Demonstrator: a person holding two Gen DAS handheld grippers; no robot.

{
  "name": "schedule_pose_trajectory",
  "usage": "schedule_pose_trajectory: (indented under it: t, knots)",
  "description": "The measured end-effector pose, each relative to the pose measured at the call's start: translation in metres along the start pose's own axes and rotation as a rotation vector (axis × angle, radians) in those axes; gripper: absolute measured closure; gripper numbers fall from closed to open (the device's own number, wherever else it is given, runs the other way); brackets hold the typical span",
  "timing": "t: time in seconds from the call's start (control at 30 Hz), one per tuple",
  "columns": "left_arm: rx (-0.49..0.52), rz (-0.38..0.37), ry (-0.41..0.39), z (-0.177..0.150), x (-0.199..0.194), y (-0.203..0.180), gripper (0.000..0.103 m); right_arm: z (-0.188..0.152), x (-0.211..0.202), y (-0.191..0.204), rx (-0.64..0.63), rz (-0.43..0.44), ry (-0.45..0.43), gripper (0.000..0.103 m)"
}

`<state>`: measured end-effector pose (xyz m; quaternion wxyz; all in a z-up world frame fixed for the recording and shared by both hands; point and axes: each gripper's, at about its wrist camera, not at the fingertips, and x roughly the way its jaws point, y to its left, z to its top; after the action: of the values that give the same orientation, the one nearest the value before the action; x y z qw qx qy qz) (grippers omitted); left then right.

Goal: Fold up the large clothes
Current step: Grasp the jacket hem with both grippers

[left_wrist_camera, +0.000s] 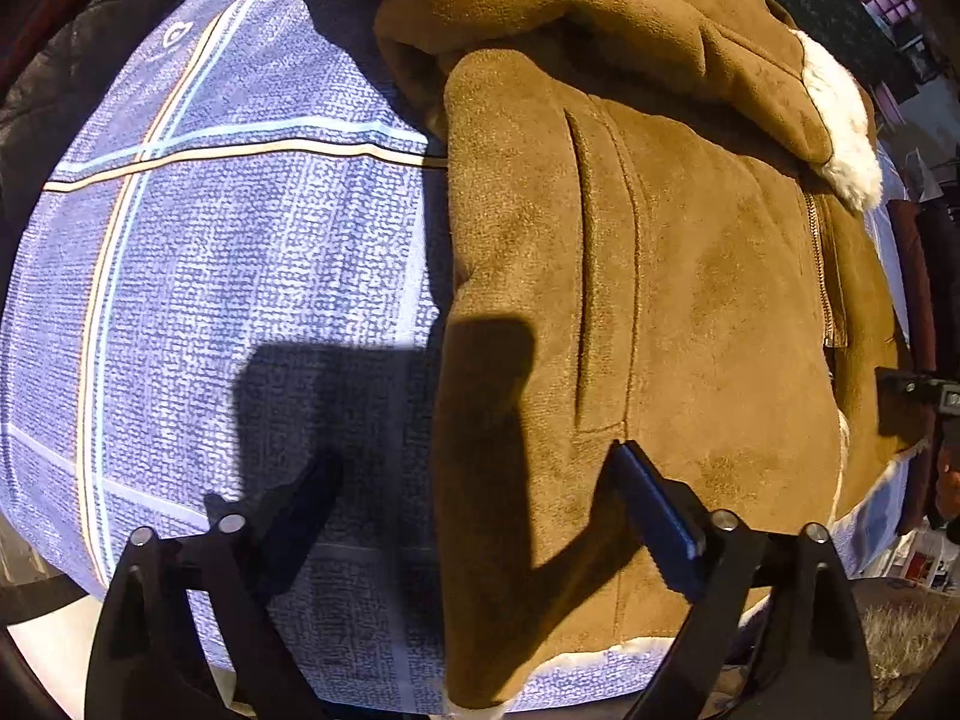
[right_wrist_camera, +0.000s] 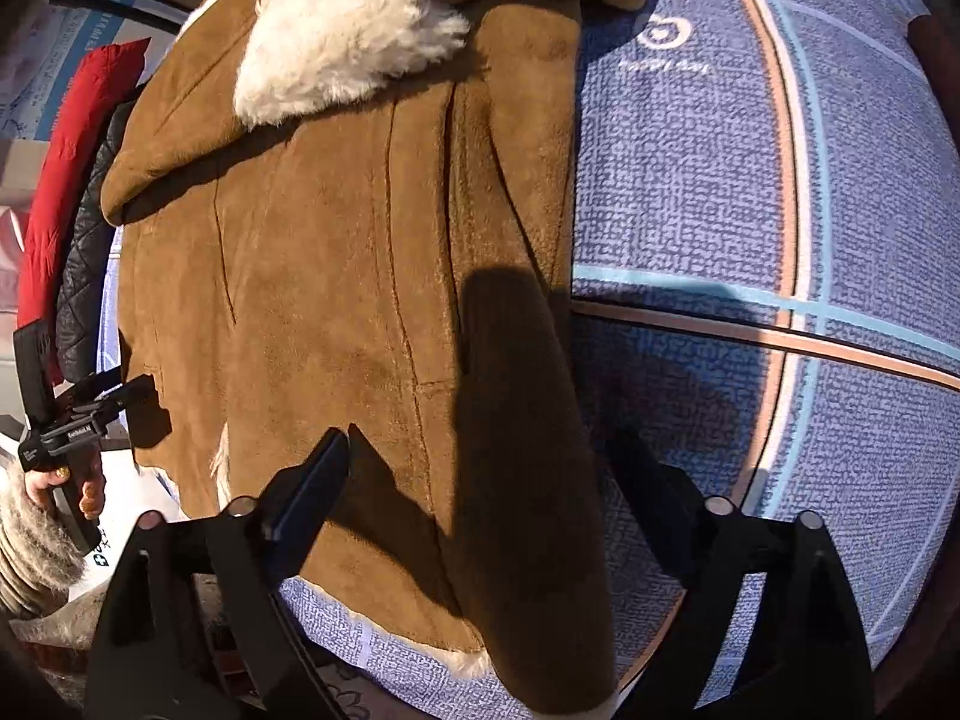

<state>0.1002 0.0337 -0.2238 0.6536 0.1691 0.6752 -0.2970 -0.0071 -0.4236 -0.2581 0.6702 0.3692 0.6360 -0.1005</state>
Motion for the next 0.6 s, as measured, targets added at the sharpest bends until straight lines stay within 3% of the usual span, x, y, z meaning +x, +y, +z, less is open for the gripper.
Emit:
schedule_pose_trajectory:
  t: [0.03, 0.1, 0.23, 0.33, 0.47, 0.6]
  knots:
    - [-0.004, -0.034, 0.011, 0.001, 0.001, -0.002, 0.036, 0.000, 0.006, 0.002, -0.007, 0.003, 0.014, 0.028]
    - [0.018, -0.067, 0.022, 0.003, 0.000, -0.010, 0.049, -0.001, 0.008, 0.007, -0.025, -0.009, 0.015, 0.034]
    - [0.065, -0.055, 0.024, 0.006, 0.002, -0.026, 0.062, -0.004, 0.003, 0.015, -0.041, 0.004, 0.012, 0.051]
    - [0.119, -0.058, 0.014, 0.002, -0.005, -0.037, 0.075, -0.017, -0.008, 0.017, -0.076, -0.006, -0.014, 0.070]
    - [0.232, -0.030, -0.018, -0.008, -0.016, -0.060, 0.082, -0.025, -0.023, 0.035, -0.148, -0.029, -0.068, 0.080]
    - [0.246, -0.045, -0.052, -0.014, -0.032, -0.069, 0.084, -0.037, -0.039, 0.040, -0.149, -0.015, -0.106, 0.083]
